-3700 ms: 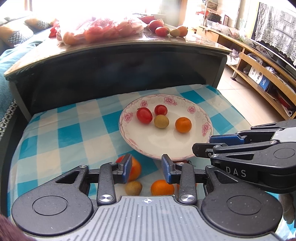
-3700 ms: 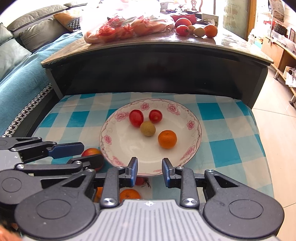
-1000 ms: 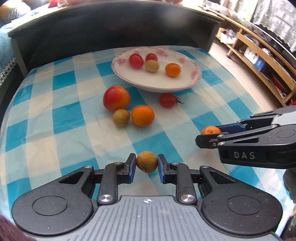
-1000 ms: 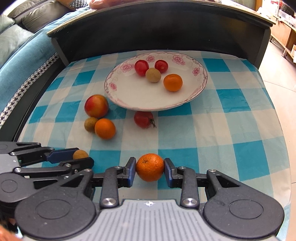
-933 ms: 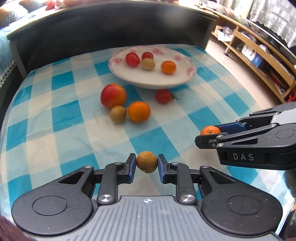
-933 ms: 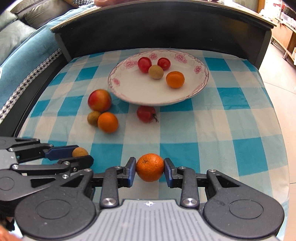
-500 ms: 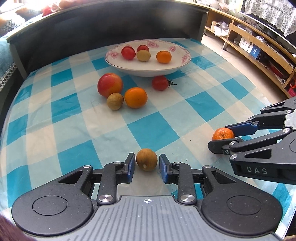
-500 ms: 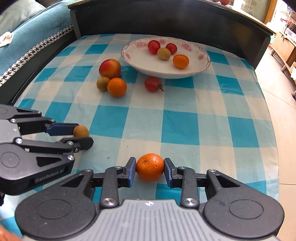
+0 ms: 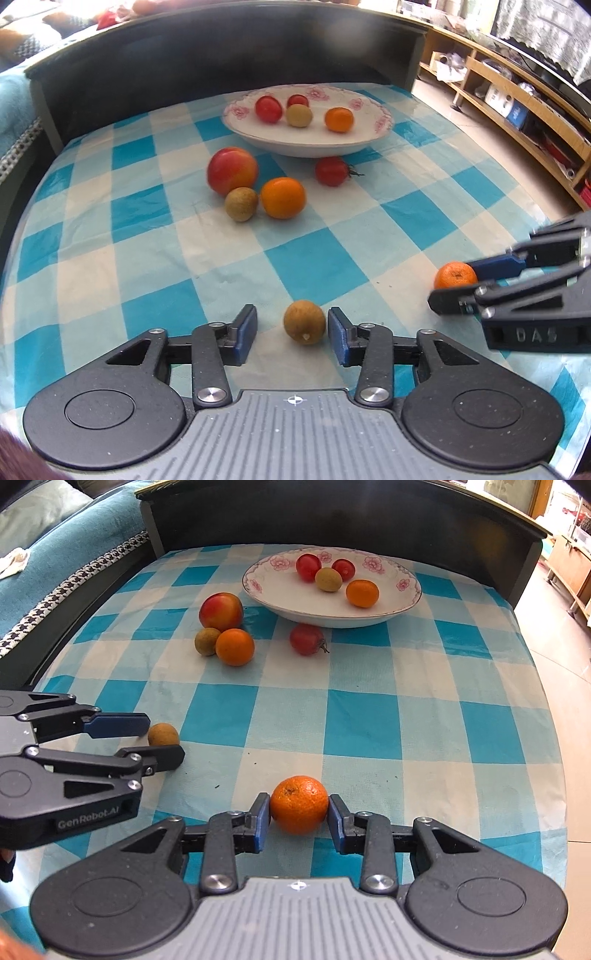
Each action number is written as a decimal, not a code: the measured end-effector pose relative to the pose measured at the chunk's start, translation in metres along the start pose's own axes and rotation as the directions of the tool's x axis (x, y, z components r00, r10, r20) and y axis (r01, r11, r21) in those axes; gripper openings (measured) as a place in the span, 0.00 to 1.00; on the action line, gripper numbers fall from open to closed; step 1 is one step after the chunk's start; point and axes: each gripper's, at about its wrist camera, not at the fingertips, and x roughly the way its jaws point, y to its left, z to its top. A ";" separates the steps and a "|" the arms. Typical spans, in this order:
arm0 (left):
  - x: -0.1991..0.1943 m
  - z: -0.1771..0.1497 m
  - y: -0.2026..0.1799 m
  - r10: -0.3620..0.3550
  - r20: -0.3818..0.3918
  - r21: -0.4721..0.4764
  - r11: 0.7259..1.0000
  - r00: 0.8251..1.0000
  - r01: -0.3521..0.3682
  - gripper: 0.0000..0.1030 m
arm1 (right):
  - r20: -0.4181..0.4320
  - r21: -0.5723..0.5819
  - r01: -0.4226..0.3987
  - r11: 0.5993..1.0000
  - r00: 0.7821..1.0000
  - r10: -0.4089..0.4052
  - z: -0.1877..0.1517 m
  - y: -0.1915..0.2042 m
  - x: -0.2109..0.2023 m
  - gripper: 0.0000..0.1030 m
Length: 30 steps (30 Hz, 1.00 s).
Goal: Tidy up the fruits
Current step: 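Carry the tangerine and brown fruit with both grippers over the bowl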
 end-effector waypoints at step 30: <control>-0.001 0.001 -0.007 -0.008 -0.017 0.028 1.000 1.000 0.008 0.31 | 0.024 0.016 -0.014 1.000 1.000 0.013 -0.005 -0.006 -0.002 0.34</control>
